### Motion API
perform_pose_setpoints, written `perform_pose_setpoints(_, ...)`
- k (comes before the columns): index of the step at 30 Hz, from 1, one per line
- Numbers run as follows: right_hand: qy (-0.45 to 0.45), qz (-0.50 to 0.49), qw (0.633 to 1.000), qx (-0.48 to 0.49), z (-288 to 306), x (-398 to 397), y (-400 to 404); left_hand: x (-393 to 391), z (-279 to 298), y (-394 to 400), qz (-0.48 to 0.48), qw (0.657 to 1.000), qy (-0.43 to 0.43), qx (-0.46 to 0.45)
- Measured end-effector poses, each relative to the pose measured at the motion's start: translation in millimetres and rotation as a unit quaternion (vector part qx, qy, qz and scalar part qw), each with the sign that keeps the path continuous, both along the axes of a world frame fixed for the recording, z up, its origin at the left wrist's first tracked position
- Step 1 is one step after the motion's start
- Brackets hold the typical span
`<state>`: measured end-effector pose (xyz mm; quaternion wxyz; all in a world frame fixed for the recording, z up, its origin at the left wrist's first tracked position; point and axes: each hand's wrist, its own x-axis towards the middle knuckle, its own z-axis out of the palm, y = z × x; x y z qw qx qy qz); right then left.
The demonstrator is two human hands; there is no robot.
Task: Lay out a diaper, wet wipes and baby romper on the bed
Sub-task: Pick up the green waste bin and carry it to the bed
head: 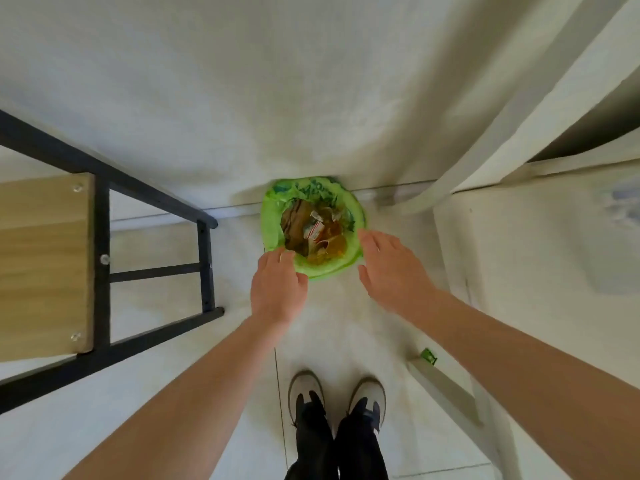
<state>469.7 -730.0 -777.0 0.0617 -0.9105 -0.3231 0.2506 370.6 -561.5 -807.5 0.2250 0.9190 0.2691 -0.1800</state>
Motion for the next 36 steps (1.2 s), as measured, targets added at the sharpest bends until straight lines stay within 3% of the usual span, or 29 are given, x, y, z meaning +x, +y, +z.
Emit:
perform_pose_setpoints(6, 0.099, -0.106, 0.988, -0.046, -87.4, 38.0, 11.3, 25.0, -72.9, 35.6, -0.04, 0.996, 0.058, 0.057)
perform_pose_setpoints(9, 0.136, -0.156, 0.978, -0.026, -111.5, 51.2, 16.8, 34.3, -94.6, 49.2, 0.066, 0.996, 0.045, -0.032)
perform_pose_setpoints(13, 0.192, -0.213, 0.958, 0.003, -129.4, 63.6, 27.5, 48.2, -105.2, 63.9, 0.213, 0.967, 0.02, -0.14)
perform_pose_setpoints(21, 0.239, -0.319, 0.917, 0.023, -149.6, 84.6, 44.1, 63.6, -121.5, 81.7, 0.344, 0.911, 0.023, -0.228)
perform_pose_setpoints(22, 0.247, -0.347, 0.904, 0.037, -149.2, 85.8, 45.7, 63.5, -123.1, 83.6, 0.363, 0.901, 0.023, -0.237)
perform_pose_setpoints(25, 0.325, -0.463, 0.821, 0.074, -143.3, 85.0, 49.1, 57.9, -119.9, 81.5, 0.401, 0.876, 0.022, -0.266)
perform_pose_setpoints(27, 0.346, -0.481, 0.803, 0.068, -137.9, 81.7, 48.1, 49.6, -115.5, 76.9, 0.41, 0.871, 0.023, -0.27)
perform_pose_setpoints(36, 0.305, -0.46, 0.83, 0.08, -72.8, 64.2, 28.4, 20.2, -57.9, 51.7, 0.415, 0.877, -0.05, -0.238)
